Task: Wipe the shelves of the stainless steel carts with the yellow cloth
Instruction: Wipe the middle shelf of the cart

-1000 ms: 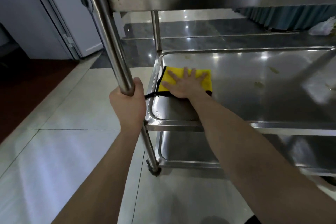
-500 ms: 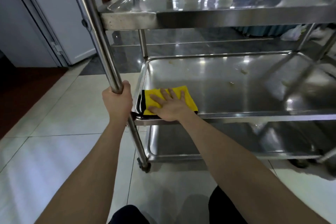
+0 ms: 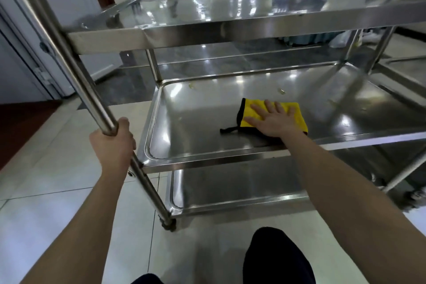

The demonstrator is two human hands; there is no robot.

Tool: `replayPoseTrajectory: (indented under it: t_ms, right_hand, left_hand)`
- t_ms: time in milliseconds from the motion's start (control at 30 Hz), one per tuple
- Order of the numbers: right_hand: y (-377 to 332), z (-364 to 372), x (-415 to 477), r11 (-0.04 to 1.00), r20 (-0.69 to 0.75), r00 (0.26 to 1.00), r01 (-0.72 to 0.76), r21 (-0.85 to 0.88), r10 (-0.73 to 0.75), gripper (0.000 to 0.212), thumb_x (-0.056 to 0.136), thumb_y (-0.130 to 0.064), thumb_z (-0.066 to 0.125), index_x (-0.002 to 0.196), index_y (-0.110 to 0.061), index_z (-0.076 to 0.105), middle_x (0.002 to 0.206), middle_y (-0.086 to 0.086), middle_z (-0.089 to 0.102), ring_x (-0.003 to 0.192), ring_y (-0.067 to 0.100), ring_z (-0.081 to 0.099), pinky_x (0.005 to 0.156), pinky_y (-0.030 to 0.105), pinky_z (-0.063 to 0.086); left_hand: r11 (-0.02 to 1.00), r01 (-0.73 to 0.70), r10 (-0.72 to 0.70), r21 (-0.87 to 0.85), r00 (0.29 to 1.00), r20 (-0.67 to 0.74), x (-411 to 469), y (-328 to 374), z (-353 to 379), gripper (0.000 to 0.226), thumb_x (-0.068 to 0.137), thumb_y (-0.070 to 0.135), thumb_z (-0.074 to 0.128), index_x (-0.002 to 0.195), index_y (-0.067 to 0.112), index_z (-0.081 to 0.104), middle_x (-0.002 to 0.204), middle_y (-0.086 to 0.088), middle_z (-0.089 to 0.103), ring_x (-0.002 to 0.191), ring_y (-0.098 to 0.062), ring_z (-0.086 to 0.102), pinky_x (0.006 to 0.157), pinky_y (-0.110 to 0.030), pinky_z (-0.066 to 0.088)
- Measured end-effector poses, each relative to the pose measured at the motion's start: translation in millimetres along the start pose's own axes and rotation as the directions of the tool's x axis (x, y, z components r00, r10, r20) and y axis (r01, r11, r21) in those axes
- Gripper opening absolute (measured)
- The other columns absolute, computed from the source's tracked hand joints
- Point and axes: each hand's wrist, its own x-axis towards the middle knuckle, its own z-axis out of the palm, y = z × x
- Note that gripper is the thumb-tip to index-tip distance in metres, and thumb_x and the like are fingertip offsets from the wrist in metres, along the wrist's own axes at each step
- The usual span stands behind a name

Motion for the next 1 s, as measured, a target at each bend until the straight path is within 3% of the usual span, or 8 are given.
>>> replayPoseTrajectory:
  t_ms: [133,267,367,500,633,767,1000]
  right_hand:
    - [-34.2,2.7,31.1,0.999,-0.041,0.999,-0.029,-0.019,0.028,0.097,0.082,-0.101,0.008,0.167,-0.054,0.003,0.181,0.006,-0.006,0.164,0.043,-0.007,0.117,0.083,-0.009]
    - [-127.7,14.6,50.6,0.997,-0.042,0.997,0.071,-0.009,-0.071,0.097,0.085,-0.099,0.012,0.169,-0.050,0.006,0.180,0.013,-0.007,0.163,0.049,-0.009,0.114,0.085,-0.011]
    - [-223.0,30.7,43.0,0.973,-0.022,0.973,0.228,-0.025,-0.228,0.094,0.089,-0.095,0.015,0.169,-0.048,0.006,0.180,0.014,-0.008,0.162,0.049,-0.010,0.112,0.086,-0.014]
    - [-304.1,56.3,6.4,0.924,-0.027,0.924,0.381,-0.027,-0.382,0.089,0.095,-0.088,0.014,0.171,-0.042,0.005,0.180,0.013,-0.008,0.162,0.048,-0.013,0.112,0.084,-0.015]
    - [-296.2,62.6,-16.5,0.889,-0.001,0.889,0.457,-0.038,-0.457,0.085,0.098,-0.085,0.011,0.171,-0.042,0.000,0.180,0.004,-0.011,0.164,0.039,-0.015,0.115,0.081,-0.015]
    - [-262.1,59.0,-35.5,0.858,0.065,0.856,0.514,-0.007,-0.512,0.078,0.098,-0.084,0.016,0.168,-0.051,0.002,0.180,-0.008,-0.013,0.165,0.025,-0.018,0.121,0.073,-0.019]
    - [-160.2,39.1,-47.2,0.897,0.076,0.894,0.442,0.003,-0.441,0.074,0.100,-0.083,0.020,0.167,-0.056,0.005,0.179,-0.014,-0.008,0.166,0.019,-0.013,0.127,0.066,-0.012]
  left_hand:
    - [1.000,-0.017,0.017,-0.025,1.000,-0.001,-0.1,-5.4,0.9,0.037,0.089,0.033,0.069,0.069,0.005,0.054,0.056,-0.015,0.044,0.044,-0.024,0.047,0.043,-0.029,0.041]
    - [0.998,-0.031,0.030,-0.056,0.999,-0.023,-1.9,-6.1,3.1,0.048,0.093,0.028,0.068,0.071,-0.009,0.048,0.058,-0.014,0.042,0.047,-0.022,0.044,0.043,-0.029,0.039]
    - [0.998,-0.042,0.041,-0.044,0.999,-0.030,-3.0,-6.3,3.5,0.049,0.093,0.030,0.067,0.069,-0.006,0.046,0.057,-0.015,0.043,0.047,-0.023,0.045,0.043,-0.029,0.039]
    - [0.999,-0.051,0.051,0.006,0.998,-0.043,-0.4,-2.7,1.7,0.045,0.090,0.034,0.067,0.053,0.019,0.045,0.054,-0.014,0.044,0.047,-0.024,0.047,0.047,-0.040,0.043]
    - [1.000,-0.024,0.024,0.007,0.999,-0.038,0.0,1.2,2.1,0.041,0.090,0.035,0.067,0.060,0.019,0.046,0.057,-0.015,0.042,0.050,-0.026,0.045,0.046,-0.044,0.041]
    - [1.000,0.006,-0.007,-0.029,1.000,-0.030,-1.9,2.6,5.0,0.041,0.089,0.036,0.068,0.062,0.019,0.042,0.054,-0.011,0.041,0.044,-0.022,0.042,0.043,-0.031,0.038]
    - [0.998,0.027,-0.026,-0.062,1.000,0.009,2.3,2.7,3.4,0.048,0.090,0.030,0.070,0.056,0.028,0.037,0.053,-0.002,0.037,0.044,-0.019,0.039,0.044,-0.029,0.037]
